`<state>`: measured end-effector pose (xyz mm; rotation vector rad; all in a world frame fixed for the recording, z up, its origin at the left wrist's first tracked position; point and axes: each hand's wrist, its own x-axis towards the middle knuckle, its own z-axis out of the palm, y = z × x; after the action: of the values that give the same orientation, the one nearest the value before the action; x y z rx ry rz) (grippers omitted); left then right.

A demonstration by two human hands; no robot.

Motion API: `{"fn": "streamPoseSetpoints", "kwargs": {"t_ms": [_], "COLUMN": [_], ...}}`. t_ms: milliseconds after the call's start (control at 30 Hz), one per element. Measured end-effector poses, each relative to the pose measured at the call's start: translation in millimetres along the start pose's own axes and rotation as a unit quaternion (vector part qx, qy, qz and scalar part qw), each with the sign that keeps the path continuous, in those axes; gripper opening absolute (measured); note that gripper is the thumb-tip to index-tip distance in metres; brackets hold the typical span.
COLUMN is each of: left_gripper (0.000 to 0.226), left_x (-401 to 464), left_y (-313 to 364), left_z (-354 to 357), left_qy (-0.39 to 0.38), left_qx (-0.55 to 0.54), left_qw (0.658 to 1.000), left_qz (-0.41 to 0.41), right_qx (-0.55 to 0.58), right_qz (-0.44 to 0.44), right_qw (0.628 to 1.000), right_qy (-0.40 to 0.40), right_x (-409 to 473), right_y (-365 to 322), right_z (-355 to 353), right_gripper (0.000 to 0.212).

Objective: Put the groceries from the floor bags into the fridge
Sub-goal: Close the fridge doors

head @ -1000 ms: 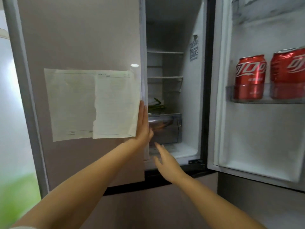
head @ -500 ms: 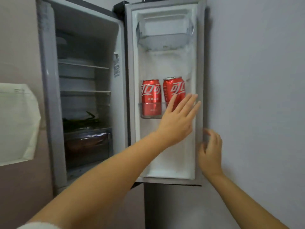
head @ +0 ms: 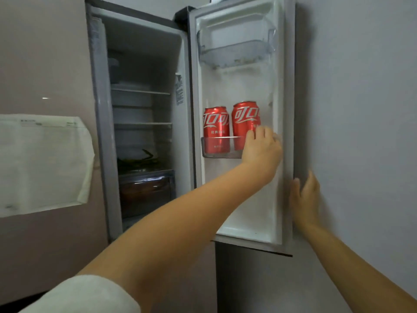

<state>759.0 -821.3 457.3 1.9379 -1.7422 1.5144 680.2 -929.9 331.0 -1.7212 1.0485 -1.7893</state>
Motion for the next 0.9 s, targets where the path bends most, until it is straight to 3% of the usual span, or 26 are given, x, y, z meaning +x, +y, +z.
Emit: {"fn": "streamPoseSetpoints", "kwargs": {"t_ms": [100,233,400,533,633,733,800,900], "left_gripper": [0.061,0.047,0.038,0.053,0.058,0.048,0.046,0.047], "left_x": [-25,-64,-117,-152,-167,-174,-183,-201], "left_y": [-34,-89,-155,-173,-162,-166,-184,-217], "left_z": [-6,-5,8,7,1,19,39,68], "left_qy": [0.029,0.058,0.076,0.083,0.114,0.021,-0.067,-0.083], "left_qx": [-0.021,-0.152,-0.257,-0.198,-0.098,0.021,0.067,0.12], "left_qw": [0.999,0.987,0.955,0.954,0.987,0.996,0.992,0.987], "left_qz": [-0.015,-0.018,-0.125,-0.21,-0.061,0.085,0.078,0.066], "right_qx": [0.051,0.087,0.108,0.091,0.068,-0.011,-0.034,-0.08], "right_qz": [0.029,-0.011,-0.094,-0.16,-0.198,-0.223,-0.218,-0.243], "right_qw": [0.998,0.989,0.977,0.957,0.944,0.939,0.935,0.919], "right_qy": [-0.03,-0.116,-0.157,-0.224,-0.256,-0.26,-0.276,-0.299], "right_x": [-8,-42,-95,-137,-161,-180,-191,-198], "right_y": [-10,-25,-56,-75,-89,-100,-105,-103], "right_z": [-8,-1,18,53,91,131,155,193], "right_gripper": [0.056,0.068,0.079,0.075,0.081,0.088,0.091,0.086]}}
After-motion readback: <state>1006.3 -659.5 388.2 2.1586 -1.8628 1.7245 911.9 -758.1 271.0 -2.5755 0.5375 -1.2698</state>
